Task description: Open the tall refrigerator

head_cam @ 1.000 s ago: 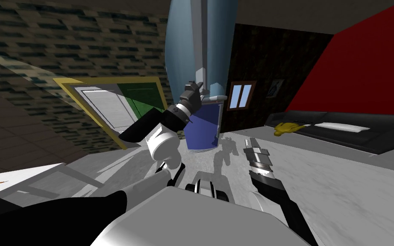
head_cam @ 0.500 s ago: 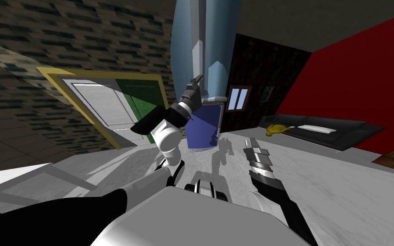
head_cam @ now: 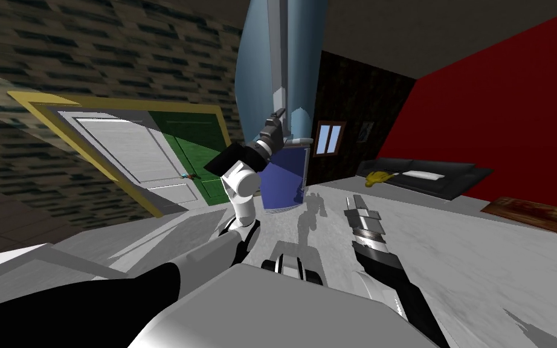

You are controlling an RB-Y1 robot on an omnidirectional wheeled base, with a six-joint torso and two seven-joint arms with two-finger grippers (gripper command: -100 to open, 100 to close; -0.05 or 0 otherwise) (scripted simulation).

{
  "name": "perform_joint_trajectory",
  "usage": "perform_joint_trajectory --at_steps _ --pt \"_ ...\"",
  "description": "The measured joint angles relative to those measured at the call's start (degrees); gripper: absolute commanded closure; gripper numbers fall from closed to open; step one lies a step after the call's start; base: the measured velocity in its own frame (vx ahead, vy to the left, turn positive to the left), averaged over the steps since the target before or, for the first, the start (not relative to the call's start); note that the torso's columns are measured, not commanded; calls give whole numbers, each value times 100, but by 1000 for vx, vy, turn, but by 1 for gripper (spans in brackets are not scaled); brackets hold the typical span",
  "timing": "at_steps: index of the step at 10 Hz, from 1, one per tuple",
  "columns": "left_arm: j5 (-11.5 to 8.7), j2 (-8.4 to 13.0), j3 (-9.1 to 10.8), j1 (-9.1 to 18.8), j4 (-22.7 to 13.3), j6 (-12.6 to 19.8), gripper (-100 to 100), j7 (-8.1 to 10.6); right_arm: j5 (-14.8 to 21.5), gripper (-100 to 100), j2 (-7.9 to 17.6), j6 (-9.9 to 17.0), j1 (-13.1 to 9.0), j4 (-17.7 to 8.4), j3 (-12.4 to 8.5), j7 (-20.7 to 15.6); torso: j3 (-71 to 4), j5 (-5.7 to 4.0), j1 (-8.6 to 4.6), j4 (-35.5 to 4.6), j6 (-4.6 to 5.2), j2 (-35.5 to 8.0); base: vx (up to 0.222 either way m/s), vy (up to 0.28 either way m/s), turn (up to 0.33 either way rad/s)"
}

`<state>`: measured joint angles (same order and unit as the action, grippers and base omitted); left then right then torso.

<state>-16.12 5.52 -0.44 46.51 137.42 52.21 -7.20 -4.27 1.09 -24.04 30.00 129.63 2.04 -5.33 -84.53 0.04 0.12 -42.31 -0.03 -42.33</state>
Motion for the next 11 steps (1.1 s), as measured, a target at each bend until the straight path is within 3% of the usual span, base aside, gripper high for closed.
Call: perform_joint_trajectory --at_steps 7,11 --pt "-292 393 435 549 -1342 -483 -100 -253 0 0 0 0 0 0 0 0 4 13 30 -67 -18 -38 -84 -5 -108" --pt "-289 492 637 775 -1873 -693 -100 -380 0 0 0 0 0 0 0 0 27 2 14 -92 -13 -67 -86 -8 -110"
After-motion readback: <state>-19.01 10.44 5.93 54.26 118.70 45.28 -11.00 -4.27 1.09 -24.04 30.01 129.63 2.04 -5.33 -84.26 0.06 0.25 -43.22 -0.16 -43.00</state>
